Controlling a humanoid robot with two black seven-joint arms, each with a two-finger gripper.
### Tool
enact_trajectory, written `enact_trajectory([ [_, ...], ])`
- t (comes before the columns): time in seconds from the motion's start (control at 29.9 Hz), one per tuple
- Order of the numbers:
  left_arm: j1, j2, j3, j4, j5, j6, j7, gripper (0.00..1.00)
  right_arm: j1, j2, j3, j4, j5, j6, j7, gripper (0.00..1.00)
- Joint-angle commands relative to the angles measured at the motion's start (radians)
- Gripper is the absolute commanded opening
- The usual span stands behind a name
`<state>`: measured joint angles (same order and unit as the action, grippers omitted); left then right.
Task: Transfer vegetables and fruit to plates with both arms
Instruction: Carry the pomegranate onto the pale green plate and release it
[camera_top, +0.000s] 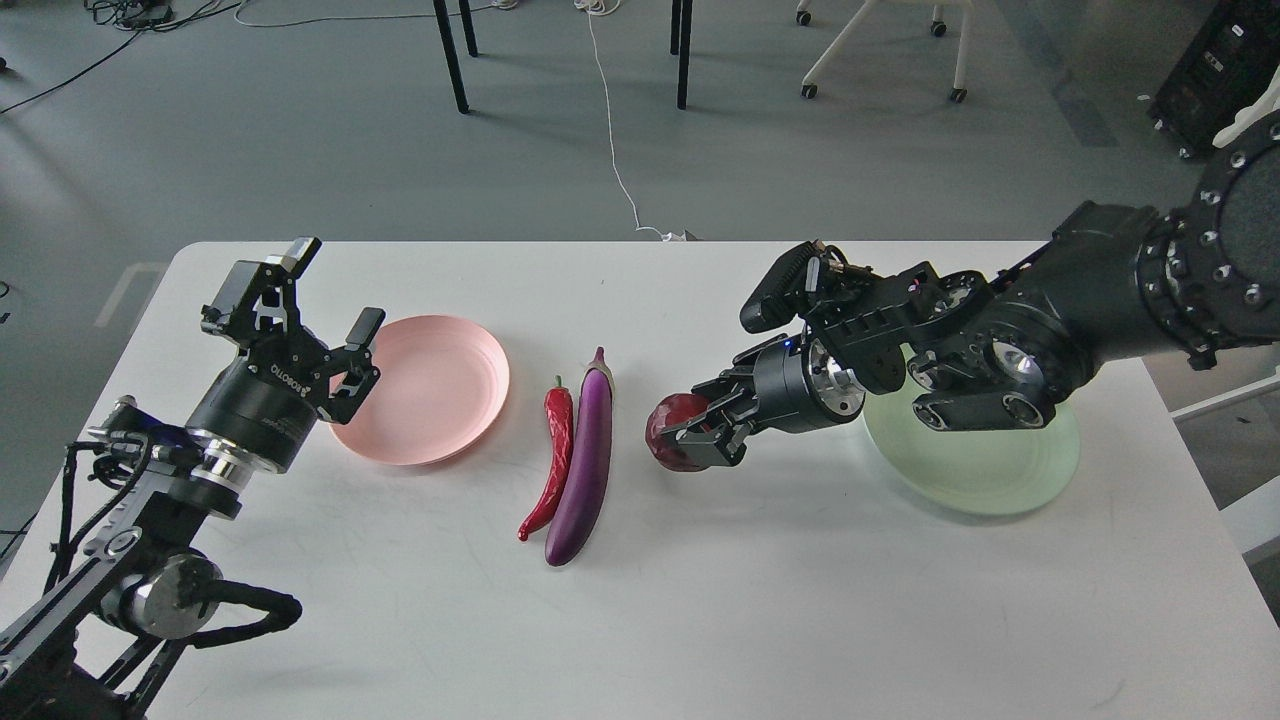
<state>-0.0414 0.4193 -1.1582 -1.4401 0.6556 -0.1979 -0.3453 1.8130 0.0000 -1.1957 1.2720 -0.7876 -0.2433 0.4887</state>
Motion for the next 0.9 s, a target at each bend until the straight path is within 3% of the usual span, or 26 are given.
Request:
enact_trajectory([
  [0.0, 0.002, -0.001, 0.002, -0.002, -0.001, 0.000, 0.000, 0.99, 0.029, -0.017, -0.027, 0.006, -0.142, 0.001, 0.000, 0.42],
  [0.33, 0.003, -0.001, 0.005, -0.019, 0.001, 0.000, 0.002, 0.99, -0.010, -0.322, -0.133, 0.003, -0.281, 0.001, 0.000, 0.43],
  [0.67, 0.011, 0.001, 0.005, -0.036, 0.002, 0.002, 0.003, 0.99, -0.064, -0.465, -0.173, -0.019, -0.337, 0.001, 0.000, 0.45],
  [0.77, 0.012, -0.001, 0.005, -0.039, 0.002, 0.002, 0.003, 0.99, -0.099, -0.469, -0.166, -0.046, -0.337, -0.001, 0.000, 0.53],
  [0.87, 0.018, 0.001, 0.005, -0.043, 0.004, 0.002, 0.003, 0.99, -0.150, -0.469, -0.148, -0.101, -0.332, -0.004, 0.000, 0.78],
])
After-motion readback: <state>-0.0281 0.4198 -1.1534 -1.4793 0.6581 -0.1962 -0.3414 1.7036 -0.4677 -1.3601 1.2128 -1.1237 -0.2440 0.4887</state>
